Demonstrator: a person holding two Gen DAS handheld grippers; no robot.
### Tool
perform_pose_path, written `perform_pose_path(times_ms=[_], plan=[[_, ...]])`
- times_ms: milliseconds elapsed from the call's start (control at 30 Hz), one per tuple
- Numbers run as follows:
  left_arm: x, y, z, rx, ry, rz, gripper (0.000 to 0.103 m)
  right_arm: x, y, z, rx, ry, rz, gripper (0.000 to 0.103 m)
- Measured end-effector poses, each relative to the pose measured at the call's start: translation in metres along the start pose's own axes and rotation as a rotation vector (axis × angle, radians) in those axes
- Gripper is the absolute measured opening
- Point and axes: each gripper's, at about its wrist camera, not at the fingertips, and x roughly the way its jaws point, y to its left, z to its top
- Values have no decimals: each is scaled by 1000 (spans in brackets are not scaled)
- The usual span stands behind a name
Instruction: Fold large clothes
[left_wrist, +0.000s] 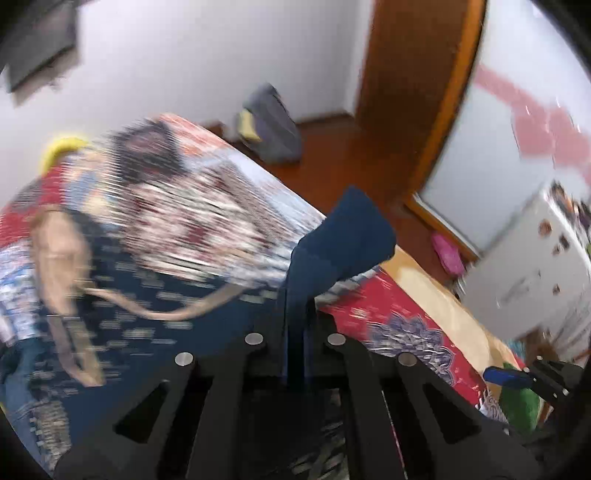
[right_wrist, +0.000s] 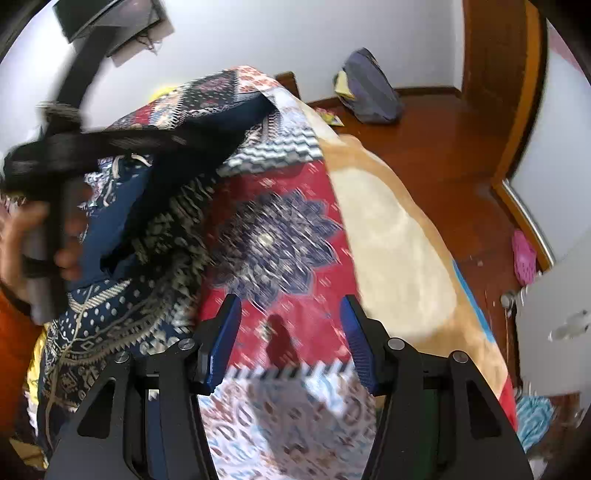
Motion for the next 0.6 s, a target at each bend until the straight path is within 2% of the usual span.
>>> perform_pose_path(times_ms=[67,167,267,333,433,600], plan=[[-37,32,0,-33,-55,24,4,1,11,9,-21,-10,11,52],[-87,80,-12,-69,-125,102,4,5,32,27,-59,-31,34,52],[-125,129,-37,-123,-157,168,4,17,54,46,-94,-37,52,52],[-141,161,-64,-170,-159,213,4,35,67,59,-108,-15,68,52],[-141,198,-105,-252,-132,241,4,65,79,66,-87,46,64,52],[-119,239,-182,-397,-19,260,4,104,96,50,-119,160,-2,52]])
